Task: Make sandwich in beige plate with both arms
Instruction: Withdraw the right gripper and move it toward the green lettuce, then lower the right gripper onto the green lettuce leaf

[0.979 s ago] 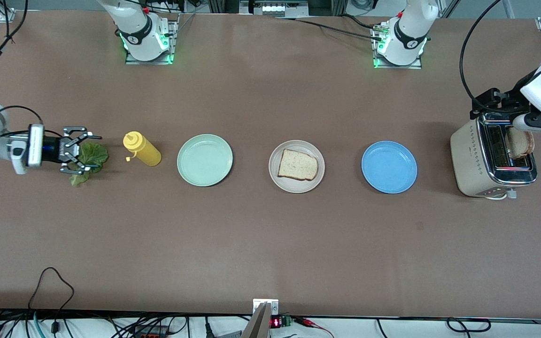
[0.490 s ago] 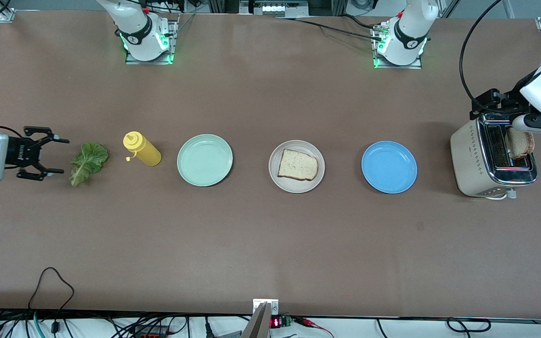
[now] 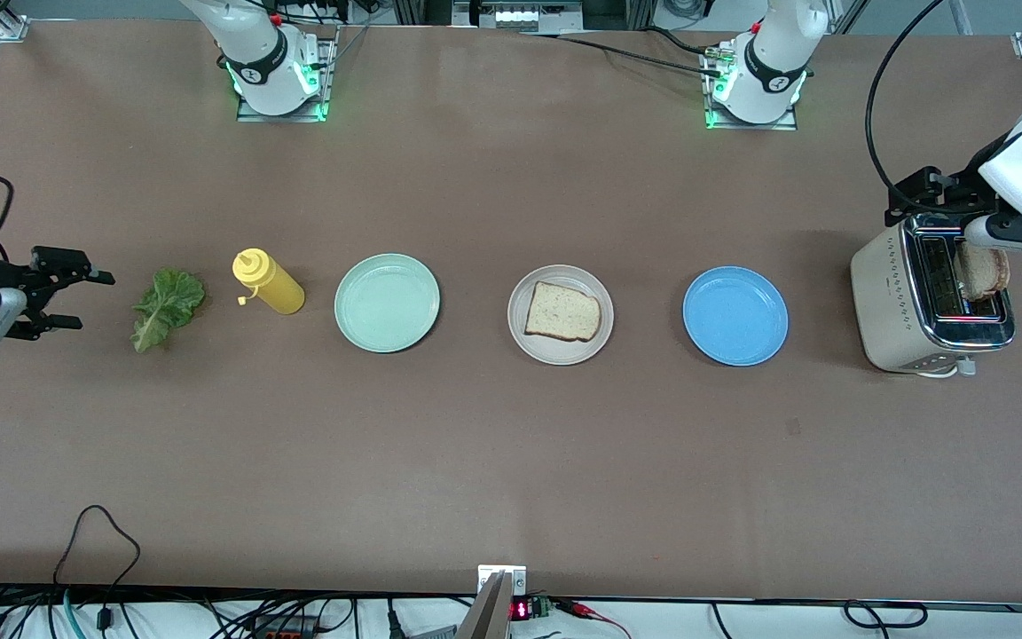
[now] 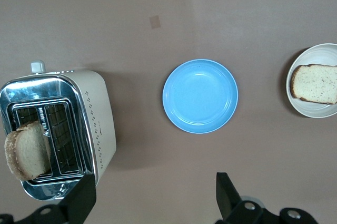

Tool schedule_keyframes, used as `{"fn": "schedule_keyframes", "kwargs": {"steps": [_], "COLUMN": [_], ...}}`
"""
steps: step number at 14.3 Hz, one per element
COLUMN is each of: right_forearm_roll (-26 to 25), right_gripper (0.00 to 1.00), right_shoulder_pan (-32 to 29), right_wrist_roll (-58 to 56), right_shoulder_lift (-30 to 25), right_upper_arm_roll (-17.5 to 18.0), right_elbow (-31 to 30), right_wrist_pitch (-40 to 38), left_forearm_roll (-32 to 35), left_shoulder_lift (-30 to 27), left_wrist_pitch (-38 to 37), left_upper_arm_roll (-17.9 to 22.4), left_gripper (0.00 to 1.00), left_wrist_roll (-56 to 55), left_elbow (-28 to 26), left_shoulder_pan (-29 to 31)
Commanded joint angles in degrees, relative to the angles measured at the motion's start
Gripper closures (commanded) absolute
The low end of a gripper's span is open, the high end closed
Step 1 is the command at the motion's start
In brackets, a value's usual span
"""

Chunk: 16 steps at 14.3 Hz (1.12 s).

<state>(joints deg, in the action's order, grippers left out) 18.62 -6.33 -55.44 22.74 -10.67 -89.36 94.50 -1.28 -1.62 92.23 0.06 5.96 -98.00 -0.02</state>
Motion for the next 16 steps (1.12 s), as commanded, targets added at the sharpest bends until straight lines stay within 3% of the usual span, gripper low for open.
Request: {"fn": "schedule_keyframes", "kwargs": {"steps": [1, 4, 8, 16], "right_forearm_roll": [-6.9, -15.7, -23.4, -25.1], "right_gripper": [0.0, 0.0, 0.0, 0.0], "right_shoulder_pan": [2.8, 7.6, 10.0, 6.8], "right_wrist_roll": [15.4, 40.9, 54.7, 57.6], "right_shoulder_lift": [-1.3, -1.6, 0.4, 5.8], "right_upper_arm_roll": [-0.1, -0.1, 0.0, -0.8], "right_elbow": [0.0, -0.3, -1.3, -12.4], "right_wrist_pitch": [0.4, -0.5, 1.7, 23.6], "left_forearm_roll": [-1.1, -1.1, -1.1, -1.1], "left_shoulder_lift": [1.4, 1.4, 1.4, 1.4], "left_wrist_pitch": [-1.4, -2.1, -2.2, -2.2], "left_upper_arm_roll": [0.1, 0.1, 0.1, 0.1], "left_gripper": [0.0, 0.0, 0.0, 0.0], "left_wrist_roll": [0.1, 0.3, 0.3, 0.4], "left_elbow": [2.5, 2.5, 2.5, 2.5], "left_shoulder_pan": [0.1, 0.2, 0.5, 0.5]}}
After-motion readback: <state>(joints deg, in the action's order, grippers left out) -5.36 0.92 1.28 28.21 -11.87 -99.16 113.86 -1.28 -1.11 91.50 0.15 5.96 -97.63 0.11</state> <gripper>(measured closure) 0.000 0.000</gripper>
